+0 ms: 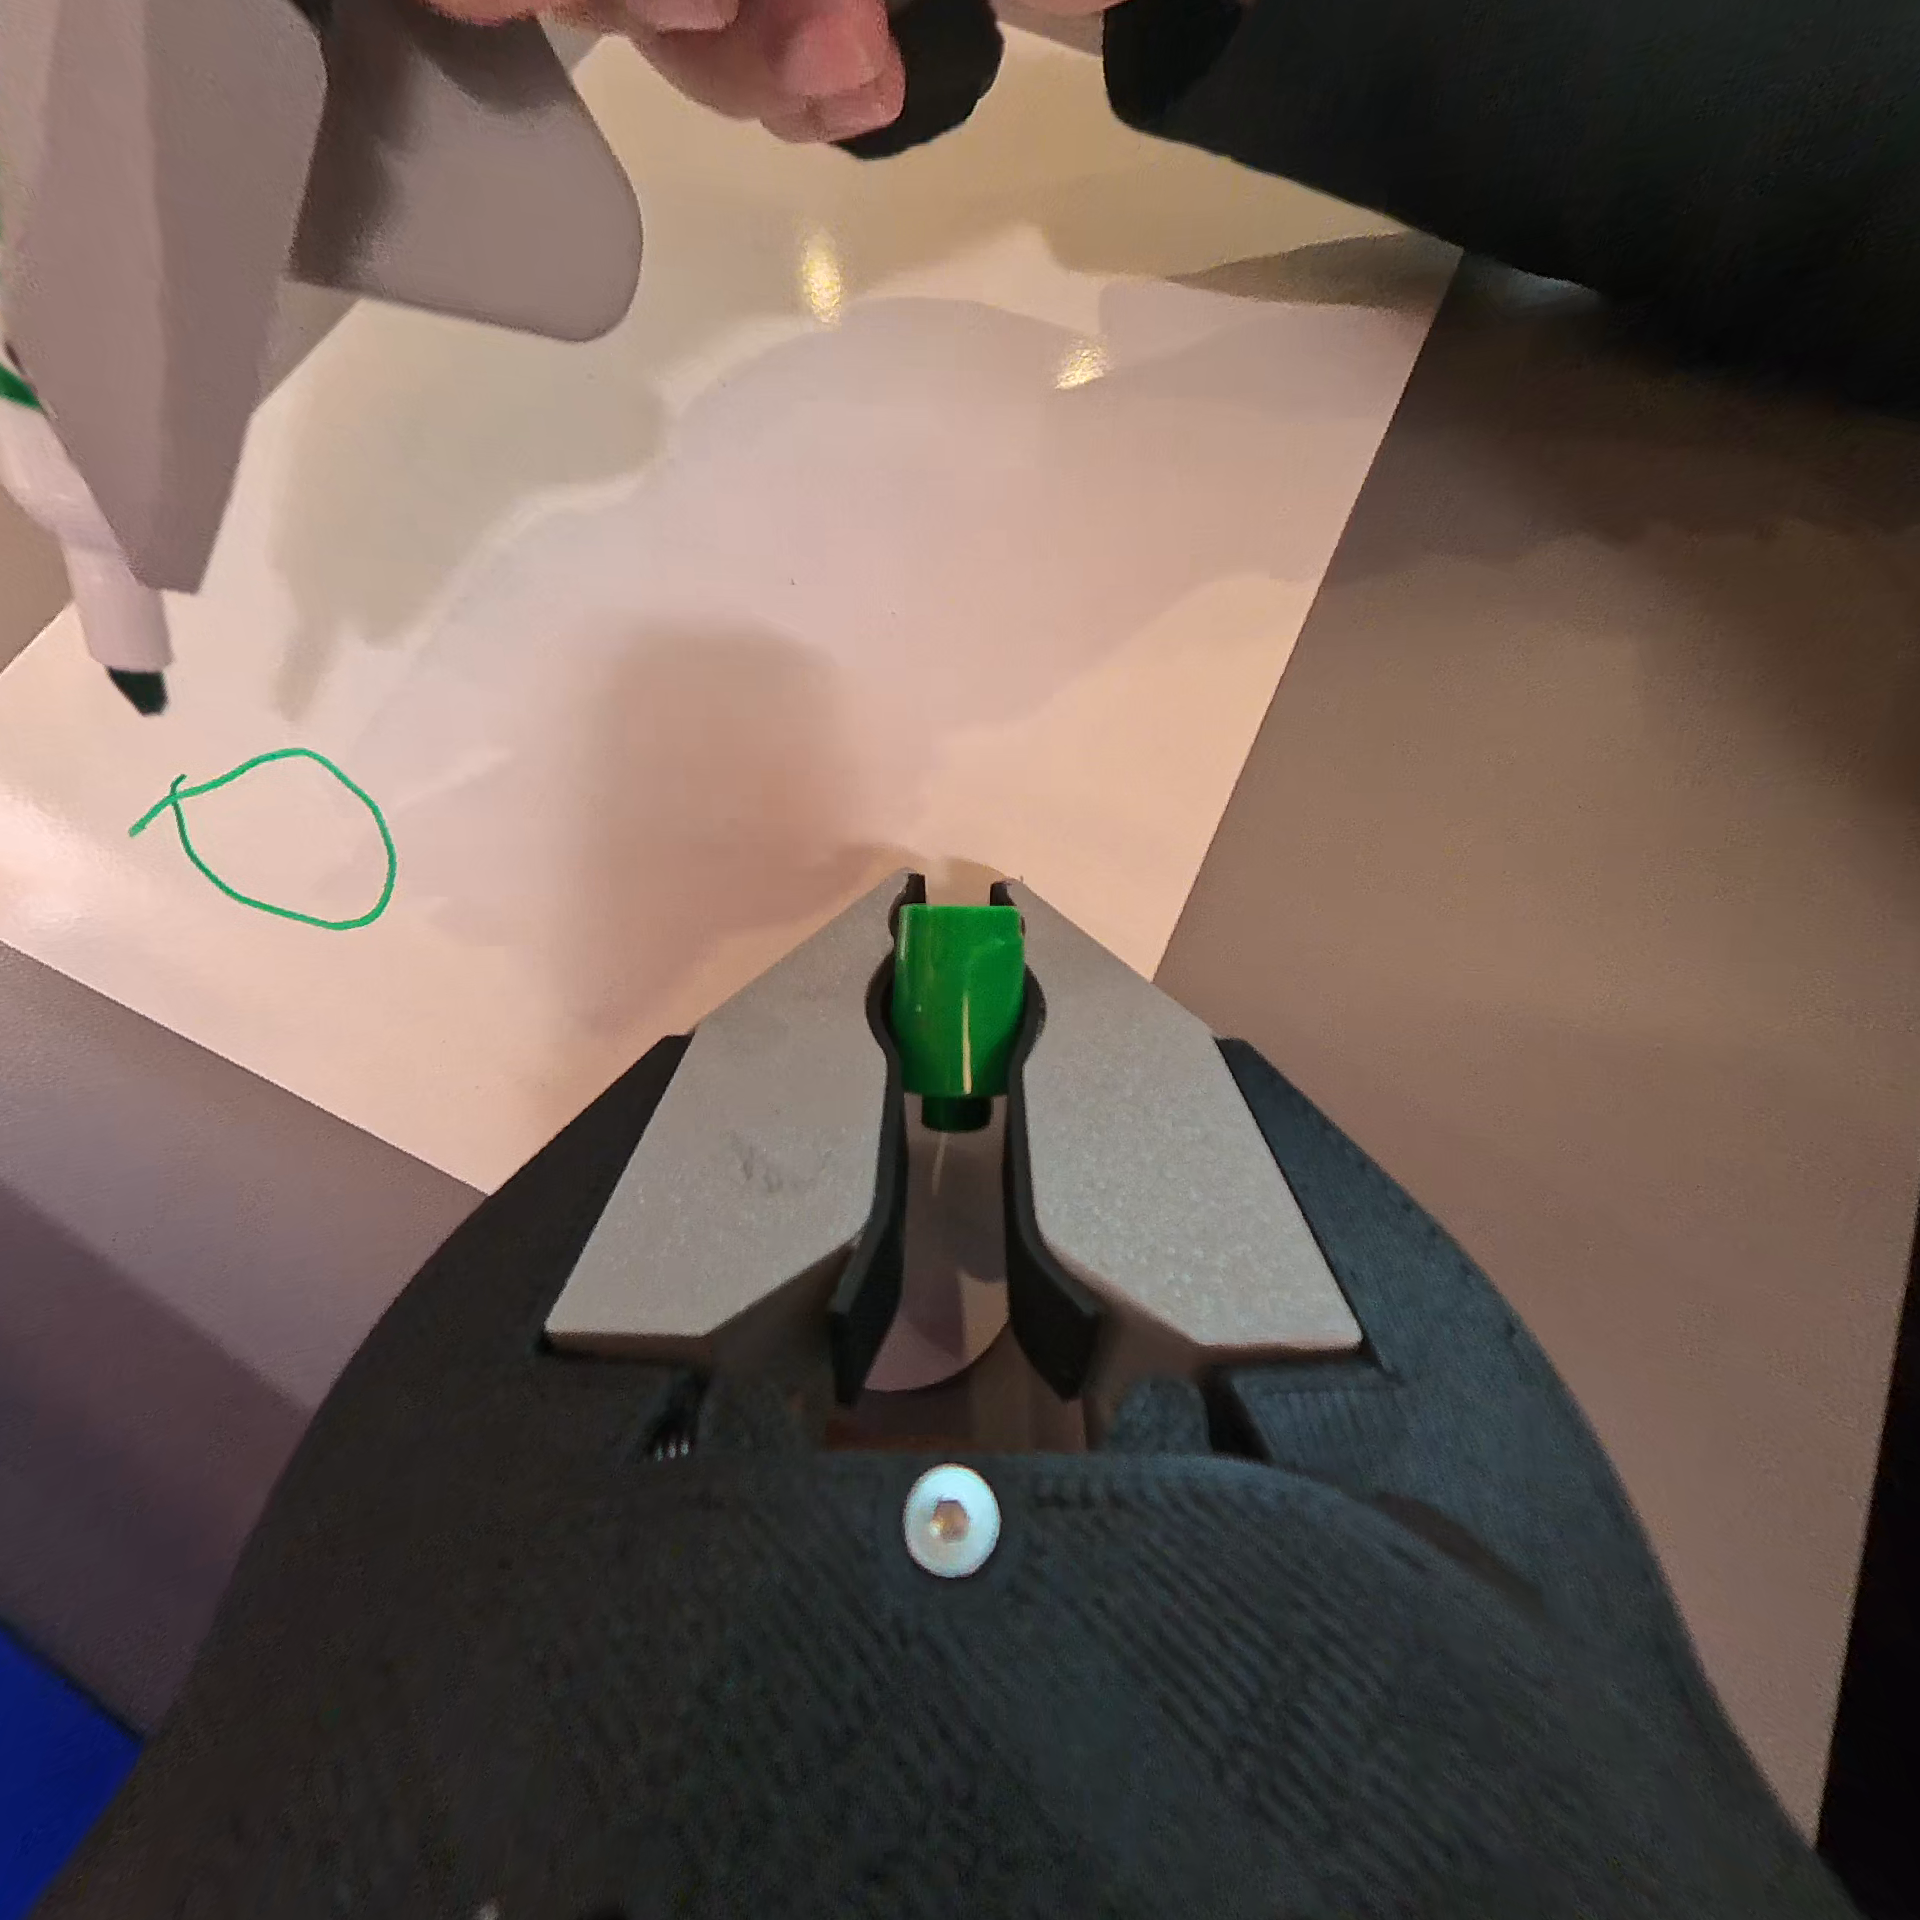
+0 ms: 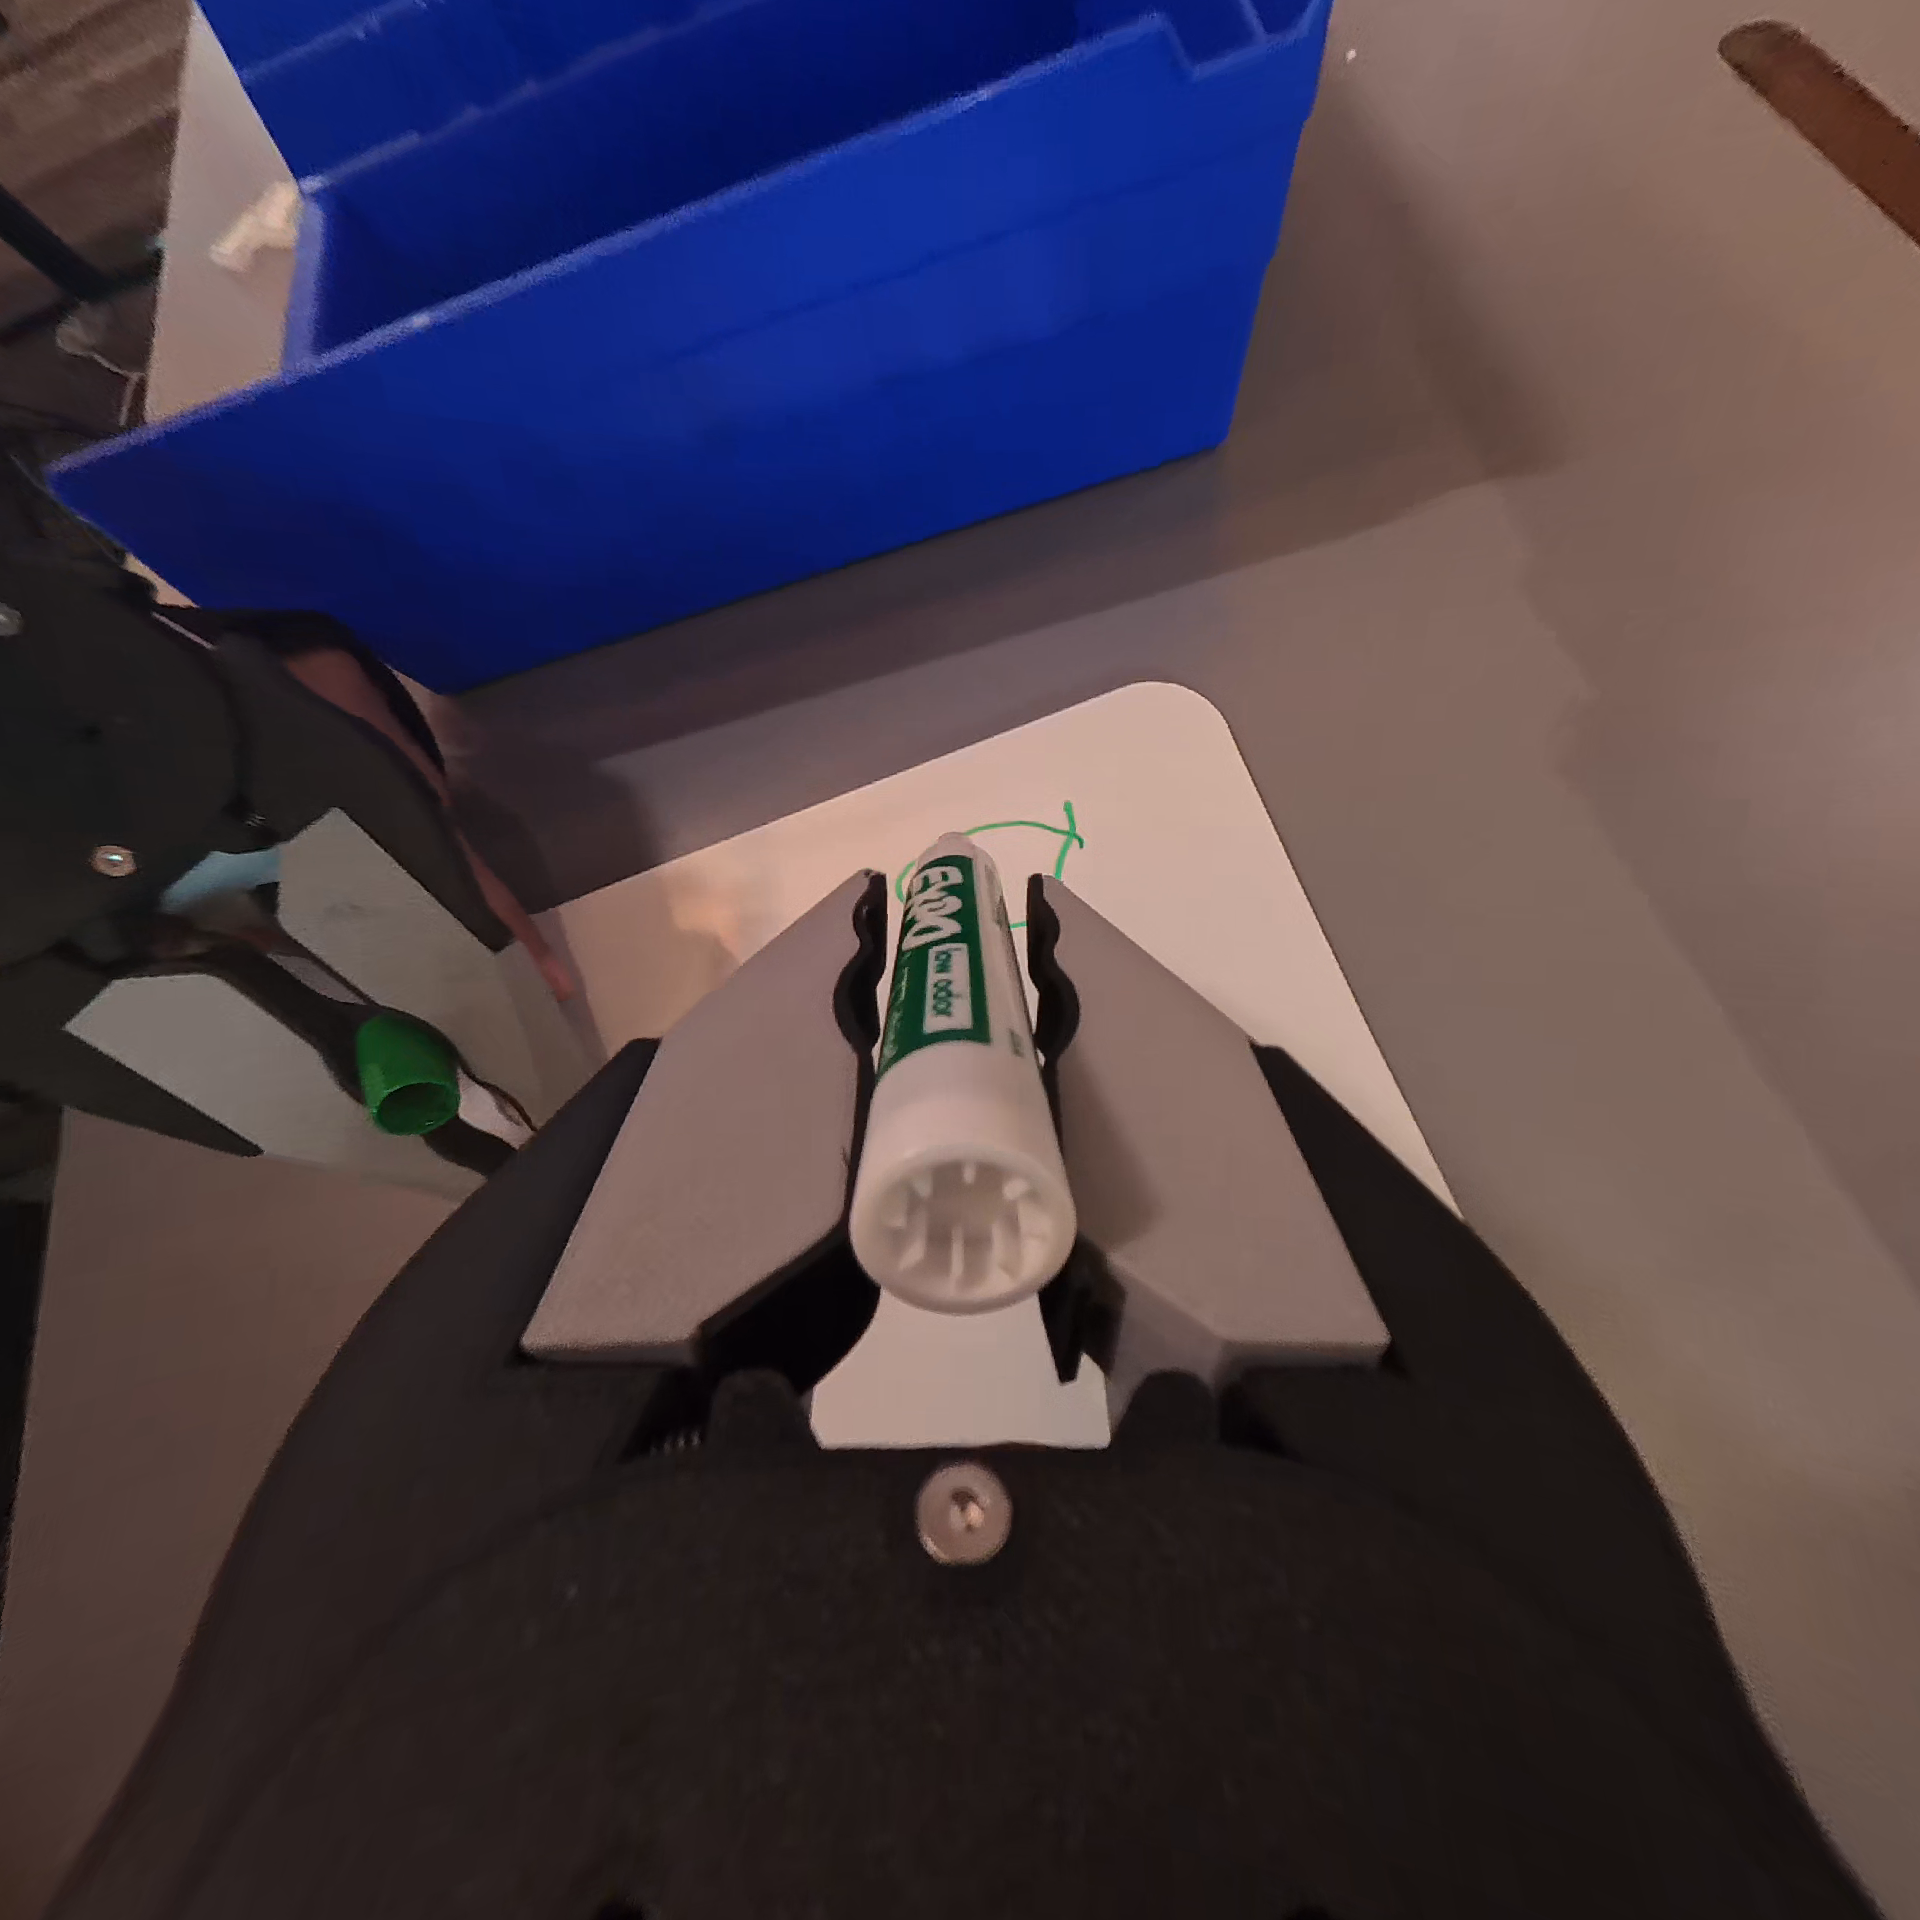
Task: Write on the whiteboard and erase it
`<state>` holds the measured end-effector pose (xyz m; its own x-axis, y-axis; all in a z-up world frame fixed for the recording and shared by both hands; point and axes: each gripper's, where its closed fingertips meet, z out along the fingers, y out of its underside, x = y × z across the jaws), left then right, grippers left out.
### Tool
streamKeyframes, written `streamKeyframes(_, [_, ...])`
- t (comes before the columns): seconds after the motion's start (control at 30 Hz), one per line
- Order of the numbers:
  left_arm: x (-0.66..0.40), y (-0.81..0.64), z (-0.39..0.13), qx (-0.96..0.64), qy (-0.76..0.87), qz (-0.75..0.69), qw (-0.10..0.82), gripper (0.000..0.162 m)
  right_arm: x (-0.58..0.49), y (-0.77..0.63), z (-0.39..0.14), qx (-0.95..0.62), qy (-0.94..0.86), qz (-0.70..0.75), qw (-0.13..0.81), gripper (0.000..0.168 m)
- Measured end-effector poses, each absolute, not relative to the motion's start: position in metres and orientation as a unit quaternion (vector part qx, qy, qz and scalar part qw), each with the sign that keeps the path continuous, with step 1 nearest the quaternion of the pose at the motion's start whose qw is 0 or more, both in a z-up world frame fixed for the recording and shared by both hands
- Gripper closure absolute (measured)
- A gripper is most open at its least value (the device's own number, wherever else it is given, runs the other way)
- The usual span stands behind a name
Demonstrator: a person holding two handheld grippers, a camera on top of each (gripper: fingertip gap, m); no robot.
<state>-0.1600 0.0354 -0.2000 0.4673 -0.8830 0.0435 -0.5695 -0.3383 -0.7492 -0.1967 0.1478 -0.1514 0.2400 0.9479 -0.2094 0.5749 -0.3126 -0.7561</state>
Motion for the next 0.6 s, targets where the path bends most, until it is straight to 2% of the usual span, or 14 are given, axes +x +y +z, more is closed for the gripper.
streamKeyframes(0.6, [-0.16, 0.035, -0.2, -0.784, 0.465, -0.227, 0.343, 0.151, -0.188, 0.138, -0.111, -0.687, -0.442, 0.459, 0.348, 0.143])
